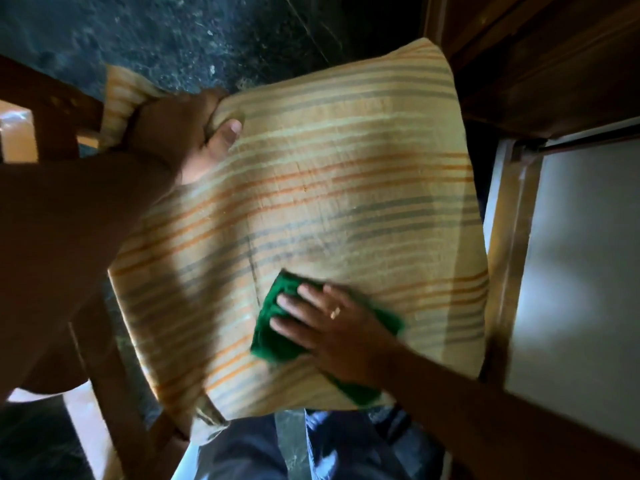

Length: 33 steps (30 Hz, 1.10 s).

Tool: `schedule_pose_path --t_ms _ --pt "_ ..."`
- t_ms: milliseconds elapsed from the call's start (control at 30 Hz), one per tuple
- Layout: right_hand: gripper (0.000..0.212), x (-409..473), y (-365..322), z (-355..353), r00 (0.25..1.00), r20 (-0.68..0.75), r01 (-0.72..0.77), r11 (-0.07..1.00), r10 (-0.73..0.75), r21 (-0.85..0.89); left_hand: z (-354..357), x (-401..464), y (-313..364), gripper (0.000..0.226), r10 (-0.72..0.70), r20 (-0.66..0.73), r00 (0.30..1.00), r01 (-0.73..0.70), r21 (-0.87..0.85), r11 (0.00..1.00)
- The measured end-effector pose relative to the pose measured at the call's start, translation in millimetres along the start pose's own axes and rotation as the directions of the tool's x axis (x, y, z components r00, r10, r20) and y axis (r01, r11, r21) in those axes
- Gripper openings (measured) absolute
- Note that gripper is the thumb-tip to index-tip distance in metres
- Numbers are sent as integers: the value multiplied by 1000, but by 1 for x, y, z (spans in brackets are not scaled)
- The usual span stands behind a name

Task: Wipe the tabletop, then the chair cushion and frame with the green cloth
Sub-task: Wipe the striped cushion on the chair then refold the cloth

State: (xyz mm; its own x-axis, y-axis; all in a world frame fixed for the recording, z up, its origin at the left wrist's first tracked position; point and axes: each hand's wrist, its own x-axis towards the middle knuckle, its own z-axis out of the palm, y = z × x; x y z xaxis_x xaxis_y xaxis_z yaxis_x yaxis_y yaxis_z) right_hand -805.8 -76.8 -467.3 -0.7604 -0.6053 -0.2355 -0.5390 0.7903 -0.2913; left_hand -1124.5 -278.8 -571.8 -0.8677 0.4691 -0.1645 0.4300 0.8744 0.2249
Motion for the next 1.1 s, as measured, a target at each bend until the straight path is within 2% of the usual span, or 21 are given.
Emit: schedule_pose_path --t_ms 67,167,233,300,333,367,400,467,533,600,667,733,800,867,933,1000,1100 --pt "59 40 58 -23 999 -34 34 990 -39 -134 -27 -10 10 63 21 15 1000 -21 10 1000" --pt "62 122 107 -52 972 -186 -175 968 141 -179 -51 -27 24 57 60 -13 998 -61 -66 996" --pt "61 157 105 -59 921 -254 -333 935 295 -122 -61 -29 26 57 97 -16 995 -98 -116 988" --pt "60 155 69 -47 885 -258 -408 913 388 -25 -69 -32 30 58 113 18 993 -110 -104 988" --pt "58 142 38 -37 907 -230 -359 933 353 17 -71 -33 29 56 107 21 994 -104 -111 988" --pt "55 124 3 -25 947 -193 -251 966 258 57 -73 -33 30 52 97 20 995 -94 -123 988" --pt "51 104 -32 -14 981 -142 -115 987 130 109 -72 -33 30 49 98 11 995 -96 -134 986" --pt "47 74 -74 0 993 -39 118 983 -114 143 -72 -34 32 47 105 16 994 -101 -164 981" --pt "47 73 -68 3 975 1 221 969 -223 111 -68 -32 29 48 100 3 995 -98 -164 982" --pt "46 95 -37 -5 967 -25 254 966 -253 46 -64 -30 25 51 85 -14 996 -86 -154 984" --pt "52 123 10 -20 985 -73 152 987 -156 -52 -62 -31 26 53 86 -7 996 -86 -133 987" --pt "58 148 58 -41 991 -118 -72 992 59 -103 -64 -30 26 54 81 26 996 -77 -125 989" --pt "62 159 88 -58 948 -173 -281 957 266 -72 -68 -27 26 55 26 84 996 -21 -60 998" --pt "60 152 89 -62 896 -234 -396 918 378 -33 -75 -34 35 60 -88 83 993 83 57 995" --pt "60 123 66 -50 859 -253 -455 890 445 19 -76 -75 55 70 -274 7 962 274 40 961" --pt "63 70 30 -28 871 -177 -458 888 458 43 -68 -148 79 79 -419 -57 906 415 -70 907" --pt "66 -5 -11 -1 931 -26 -364 931 364 -1 -46 -230 98 79 -427 -82 900 424 -56 904"
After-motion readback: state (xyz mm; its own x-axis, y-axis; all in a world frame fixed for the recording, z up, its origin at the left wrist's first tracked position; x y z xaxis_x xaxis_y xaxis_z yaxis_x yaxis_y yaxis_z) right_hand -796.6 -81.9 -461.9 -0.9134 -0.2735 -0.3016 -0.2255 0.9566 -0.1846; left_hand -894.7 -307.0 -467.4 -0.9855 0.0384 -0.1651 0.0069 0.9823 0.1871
